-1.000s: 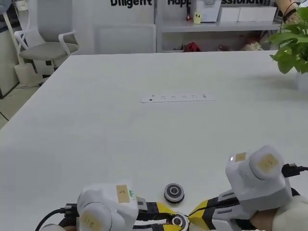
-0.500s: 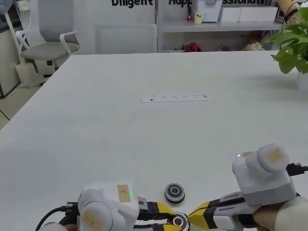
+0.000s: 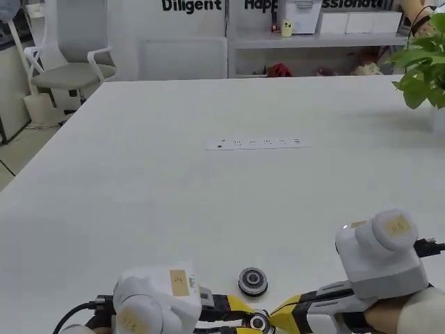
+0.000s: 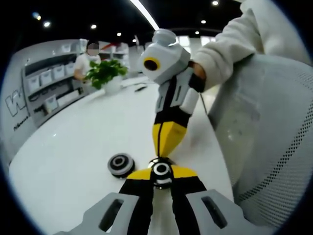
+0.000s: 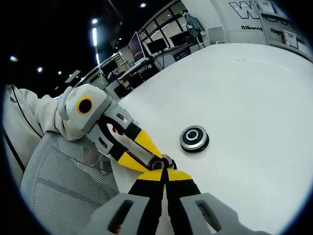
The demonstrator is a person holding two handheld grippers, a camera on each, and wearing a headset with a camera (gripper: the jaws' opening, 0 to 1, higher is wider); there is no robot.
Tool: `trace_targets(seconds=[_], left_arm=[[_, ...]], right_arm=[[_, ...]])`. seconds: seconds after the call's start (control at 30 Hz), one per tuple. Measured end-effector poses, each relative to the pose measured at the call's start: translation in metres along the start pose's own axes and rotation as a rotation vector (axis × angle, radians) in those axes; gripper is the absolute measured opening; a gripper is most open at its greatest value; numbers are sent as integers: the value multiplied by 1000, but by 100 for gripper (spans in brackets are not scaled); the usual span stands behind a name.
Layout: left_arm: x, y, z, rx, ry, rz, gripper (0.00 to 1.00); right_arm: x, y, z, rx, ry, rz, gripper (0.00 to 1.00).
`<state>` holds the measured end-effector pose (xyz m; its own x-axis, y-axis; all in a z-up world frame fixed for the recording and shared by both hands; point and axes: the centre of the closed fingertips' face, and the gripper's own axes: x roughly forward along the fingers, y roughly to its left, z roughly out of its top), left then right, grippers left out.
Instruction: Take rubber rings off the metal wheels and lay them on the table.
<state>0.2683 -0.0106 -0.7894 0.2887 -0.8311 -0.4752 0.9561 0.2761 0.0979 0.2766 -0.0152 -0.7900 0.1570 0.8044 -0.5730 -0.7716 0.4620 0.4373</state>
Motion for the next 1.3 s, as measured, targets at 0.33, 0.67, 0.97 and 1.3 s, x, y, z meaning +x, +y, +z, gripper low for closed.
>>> trace_targets(seconds=[0.33,0.67,0.97,1.3], left_arm=[[0,0,0,-5,-2,2,14],[0,0,0,-12,-10,5,14],[0,1,0,-37,3,13,14],[-6,-1,0,-37,31,-2,16]], right_arm=[[1,3,2,-10,-6,13,0],[0,6,7,-3,-28,26,0],[0,3,3,2,-14,15,0],[-1,3,4,38,-18,23,0]])
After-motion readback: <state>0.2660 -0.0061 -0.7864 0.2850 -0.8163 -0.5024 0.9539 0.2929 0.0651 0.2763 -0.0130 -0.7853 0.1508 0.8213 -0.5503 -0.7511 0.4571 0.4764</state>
